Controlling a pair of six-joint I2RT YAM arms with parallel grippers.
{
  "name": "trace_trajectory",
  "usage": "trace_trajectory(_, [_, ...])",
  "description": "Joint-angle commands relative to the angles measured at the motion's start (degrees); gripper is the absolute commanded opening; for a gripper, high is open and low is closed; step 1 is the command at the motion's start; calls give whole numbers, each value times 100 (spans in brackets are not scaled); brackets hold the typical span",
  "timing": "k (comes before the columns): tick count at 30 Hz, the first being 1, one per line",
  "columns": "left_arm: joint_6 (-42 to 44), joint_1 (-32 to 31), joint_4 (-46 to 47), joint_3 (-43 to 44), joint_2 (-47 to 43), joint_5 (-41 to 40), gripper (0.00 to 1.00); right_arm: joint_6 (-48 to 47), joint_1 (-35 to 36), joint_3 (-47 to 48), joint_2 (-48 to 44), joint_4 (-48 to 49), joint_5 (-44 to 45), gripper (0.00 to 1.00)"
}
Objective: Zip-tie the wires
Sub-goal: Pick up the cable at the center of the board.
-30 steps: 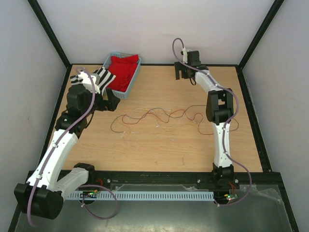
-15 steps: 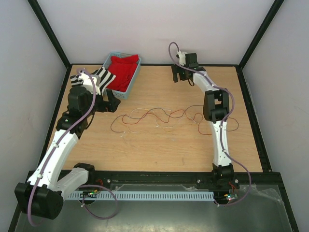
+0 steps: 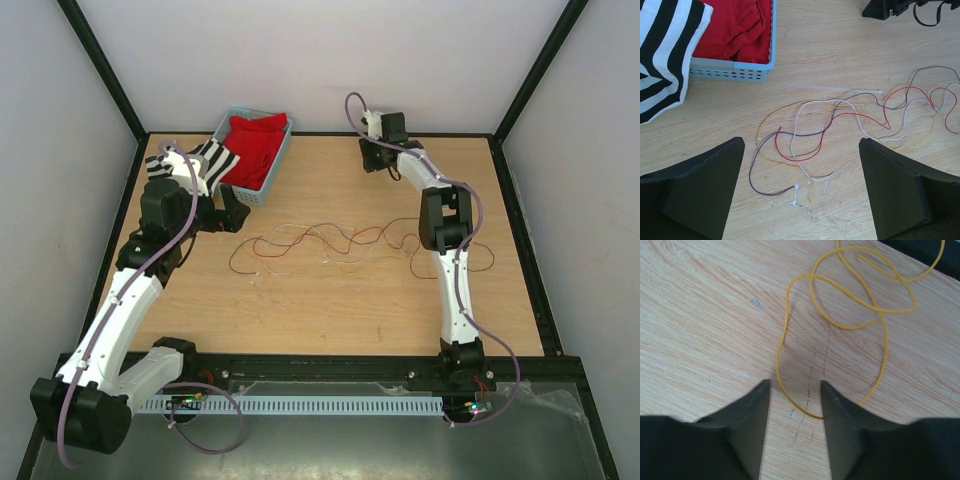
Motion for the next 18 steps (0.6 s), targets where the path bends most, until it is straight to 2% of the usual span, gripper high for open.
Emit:
trace_trajectory(1, [-22, 29, 203, -63, -12, 84, 99, -187, 135, 193, 31, -276, 215, 48])
trace_trajectory(8, [-33, 29, 221, 50, -101, 401, 99, -57, 159, -73, -567, -303, 360, 0])
trace_trajectory(14, [-334, 27, 894, 26, -107, 825, 99, 196, 163, -629, -1570, -298, 190, 0])
trace_trajectory(18, [-689, 27, 1603, -87, -71, 975, 99, 483, 159, -1206, -2493, -298, -274, 0])
